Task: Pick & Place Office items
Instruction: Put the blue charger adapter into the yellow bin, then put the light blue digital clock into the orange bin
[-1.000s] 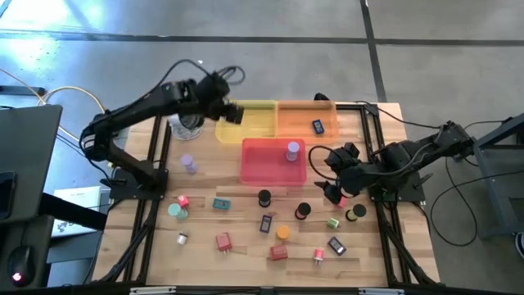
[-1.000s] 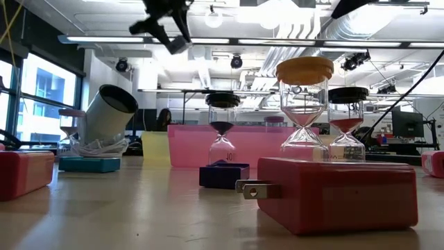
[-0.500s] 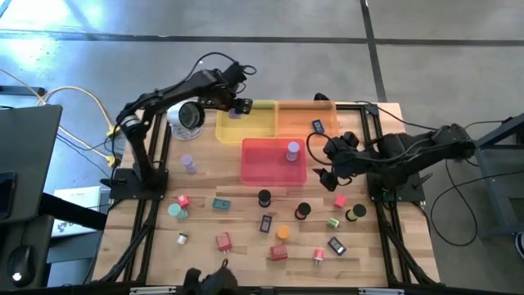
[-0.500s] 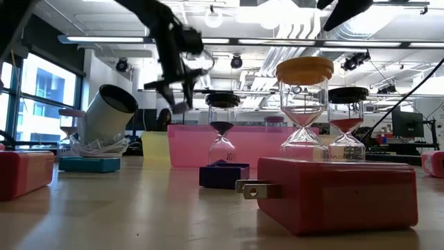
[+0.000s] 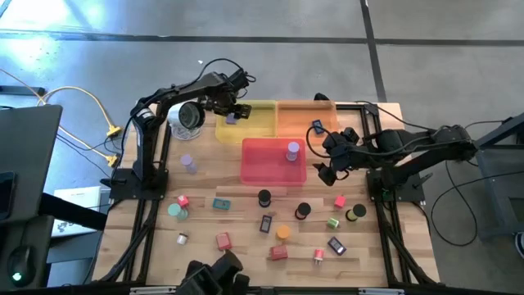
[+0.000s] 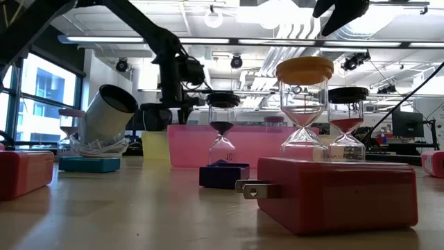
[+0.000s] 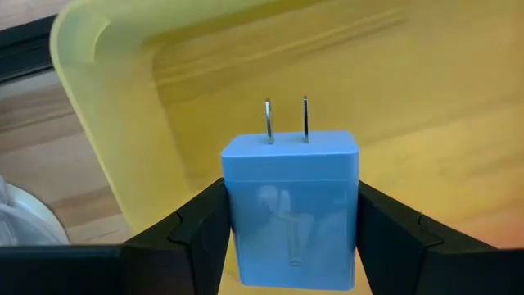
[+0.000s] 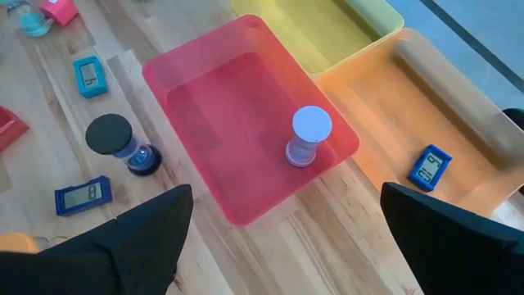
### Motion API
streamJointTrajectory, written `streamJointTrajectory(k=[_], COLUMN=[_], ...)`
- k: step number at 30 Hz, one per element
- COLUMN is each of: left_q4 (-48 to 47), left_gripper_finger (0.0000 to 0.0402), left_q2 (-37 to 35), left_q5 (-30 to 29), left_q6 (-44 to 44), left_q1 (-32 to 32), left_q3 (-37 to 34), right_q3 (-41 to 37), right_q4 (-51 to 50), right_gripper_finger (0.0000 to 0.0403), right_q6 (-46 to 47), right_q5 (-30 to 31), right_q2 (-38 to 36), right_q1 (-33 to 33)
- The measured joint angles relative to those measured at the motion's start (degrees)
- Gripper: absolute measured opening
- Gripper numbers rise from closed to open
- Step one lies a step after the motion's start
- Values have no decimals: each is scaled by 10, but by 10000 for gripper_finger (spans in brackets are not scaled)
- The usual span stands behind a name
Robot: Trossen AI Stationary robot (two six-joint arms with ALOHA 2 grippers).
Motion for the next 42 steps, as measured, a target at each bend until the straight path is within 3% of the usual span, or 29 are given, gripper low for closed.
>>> streamJointTrajectory(k=[7,14,23,30,42], left_q4=[4,6,23,-1,-67], left_gripper_finger=[203,249,259,261,262], left_q2=[23,38,35,-23,-172], left_q5=[-4,-11,3,95,85], left_q6=[2,2,21,40,61], left_q1=[10,14,13,5,-73], left_q3=[0,0,0,0,0], right_q3=[0,0,0,0,0], right_q4=[1,1,1,1,1], right_gripper_finger=[385,385,385,385,385], right_q6=[0,0,-2,-6,-26], right_q5=[2,2,2,2,-2], right_q2=[0,0,0,0,0], right_q1=[0,0,0,0,-15])
